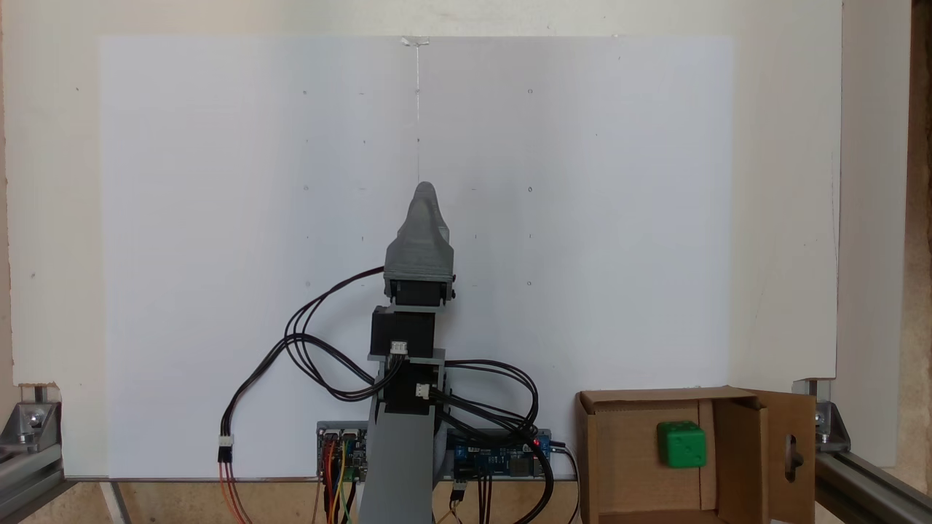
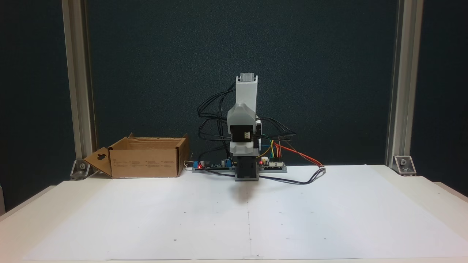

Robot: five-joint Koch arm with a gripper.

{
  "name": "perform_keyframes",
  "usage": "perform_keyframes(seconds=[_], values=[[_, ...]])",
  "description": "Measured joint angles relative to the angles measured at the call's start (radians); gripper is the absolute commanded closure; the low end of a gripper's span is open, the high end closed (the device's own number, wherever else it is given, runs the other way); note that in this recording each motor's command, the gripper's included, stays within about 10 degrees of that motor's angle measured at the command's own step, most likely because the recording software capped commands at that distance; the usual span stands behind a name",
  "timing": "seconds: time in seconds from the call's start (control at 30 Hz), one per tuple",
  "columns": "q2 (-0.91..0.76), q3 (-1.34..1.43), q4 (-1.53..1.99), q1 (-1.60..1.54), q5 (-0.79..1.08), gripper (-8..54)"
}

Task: Grasp a green dice and put it in the bin.

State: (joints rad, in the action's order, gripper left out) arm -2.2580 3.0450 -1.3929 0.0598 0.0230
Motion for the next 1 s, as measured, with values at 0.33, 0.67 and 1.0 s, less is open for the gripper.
perform_keyframes(seconds=[0.33, 0.67, 1.0], values=[[0.000, 0.031, -0.048, 0.003, 0.000, 0.4], [0.000, 0.031, -0.048, -0.003, 0.000, 0.4], [0.000, 0.031, -0.048, 0.002, 0.000, 0.4]])
